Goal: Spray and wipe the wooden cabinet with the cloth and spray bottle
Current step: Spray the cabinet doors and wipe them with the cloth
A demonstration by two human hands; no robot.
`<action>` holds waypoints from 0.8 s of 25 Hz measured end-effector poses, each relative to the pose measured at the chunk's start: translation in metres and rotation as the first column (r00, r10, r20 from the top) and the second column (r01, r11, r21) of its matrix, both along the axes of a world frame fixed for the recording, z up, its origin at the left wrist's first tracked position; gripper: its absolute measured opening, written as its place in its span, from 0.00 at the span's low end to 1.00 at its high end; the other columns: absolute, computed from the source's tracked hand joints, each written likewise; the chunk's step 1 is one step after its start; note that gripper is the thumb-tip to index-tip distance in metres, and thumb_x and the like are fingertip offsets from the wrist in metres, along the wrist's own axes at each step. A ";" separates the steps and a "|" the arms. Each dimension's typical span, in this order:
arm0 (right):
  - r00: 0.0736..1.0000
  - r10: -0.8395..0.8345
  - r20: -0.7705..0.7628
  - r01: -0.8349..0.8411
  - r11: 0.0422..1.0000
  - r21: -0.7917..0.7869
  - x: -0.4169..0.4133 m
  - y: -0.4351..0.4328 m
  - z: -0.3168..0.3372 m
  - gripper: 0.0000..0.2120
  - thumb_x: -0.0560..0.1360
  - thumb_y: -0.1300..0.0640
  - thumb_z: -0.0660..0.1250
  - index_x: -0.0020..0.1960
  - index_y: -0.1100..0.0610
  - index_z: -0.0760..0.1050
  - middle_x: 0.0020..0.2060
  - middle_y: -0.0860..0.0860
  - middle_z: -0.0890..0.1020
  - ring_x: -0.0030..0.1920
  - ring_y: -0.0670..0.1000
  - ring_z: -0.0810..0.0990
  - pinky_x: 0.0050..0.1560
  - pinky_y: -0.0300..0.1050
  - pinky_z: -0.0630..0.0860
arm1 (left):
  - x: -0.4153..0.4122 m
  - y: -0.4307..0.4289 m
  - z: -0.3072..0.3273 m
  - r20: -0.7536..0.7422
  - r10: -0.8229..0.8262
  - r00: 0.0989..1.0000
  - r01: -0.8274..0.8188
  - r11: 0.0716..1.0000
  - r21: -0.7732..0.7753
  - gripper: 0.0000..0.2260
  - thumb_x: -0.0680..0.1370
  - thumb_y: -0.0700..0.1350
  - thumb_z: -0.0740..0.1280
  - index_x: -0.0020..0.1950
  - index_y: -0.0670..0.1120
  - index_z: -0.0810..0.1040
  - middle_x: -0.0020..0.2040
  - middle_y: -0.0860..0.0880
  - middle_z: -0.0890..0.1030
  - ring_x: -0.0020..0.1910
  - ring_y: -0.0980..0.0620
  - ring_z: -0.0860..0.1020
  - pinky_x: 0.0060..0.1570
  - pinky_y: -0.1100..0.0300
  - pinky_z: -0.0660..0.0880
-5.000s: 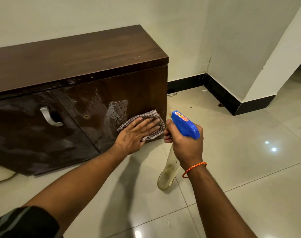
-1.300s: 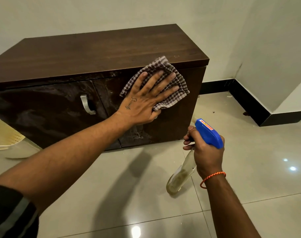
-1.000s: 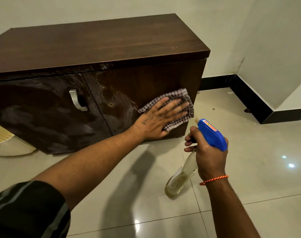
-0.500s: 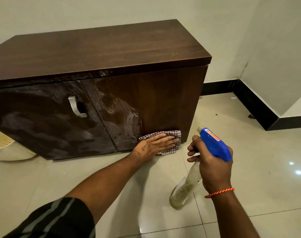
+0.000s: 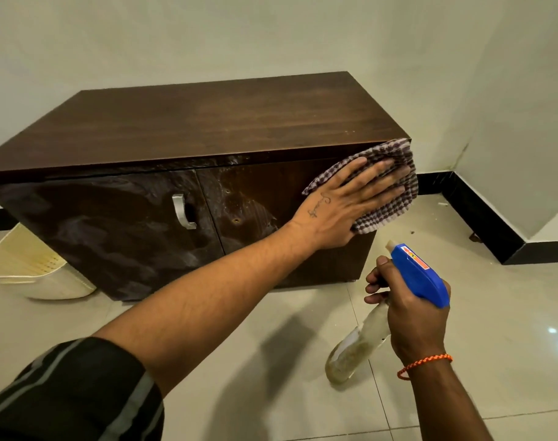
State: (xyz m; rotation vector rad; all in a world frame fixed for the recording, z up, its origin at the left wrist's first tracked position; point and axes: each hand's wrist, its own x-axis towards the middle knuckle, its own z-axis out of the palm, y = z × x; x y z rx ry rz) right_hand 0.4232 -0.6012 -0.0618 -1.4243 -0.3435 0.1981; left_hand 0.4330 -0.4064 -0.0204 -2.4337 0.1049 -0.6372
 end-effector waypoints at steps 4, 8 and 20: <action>1.000 0.029 -0.009 -0.029 1.000 -0.002 -0.006 0.009 -0.001 0.06 0.77 0.58 0.70 0.45 0.61 0.81 0.31 0.54 0.83 0.30 0.52 0.82 0.30 0.43 0.81 | -0.030 0.017 0.016 0.005 0.012 1.000 -0.012 1.000 0.009 0.35 0.78 0.50 0.59 0.84 0.53 0.49 0.84 0.48 0.50 0.83 0.45 0.47 0.78 0.46 0.34; 0.998 0.067 -0.010 -0.068 0.998 -0.004 -0.016 0.022 0.002 0.05 0.77 0.59 0.70 0.46 0.60 0.81 0.30 0.53 0.83 0.30 0.52 0.83 0.30 0.43 0.82 | -0.061 0.040 0.023 0.067 -0.004 0.998 0.003 1.000 0.012 0.34 0.79 0.50 0.60 0.84 0.53 0.53 0.84 0.48 0.53 0.82 0.41 0.51 0.79 0.45 0.40; 0.993 0.111 -0.047 -0.112 0.994 -0.008 -0.058 0.057 0.024 0.08 0.76 0.57 0.72 0.41 0.60 0.82 0.29 0.54 0.83 0.29 0.54 0.81 0.31 0.49 0.81 | -0.201 0.017 0.087 0.509 0.802 0.314 0.932 -0.362 -0.005 0.17 0.81 0.46 0.61 0.67 0.41 0.78 0.65 0.40 0.81 0.65 0.41 0.79 0.67 0.44 0.74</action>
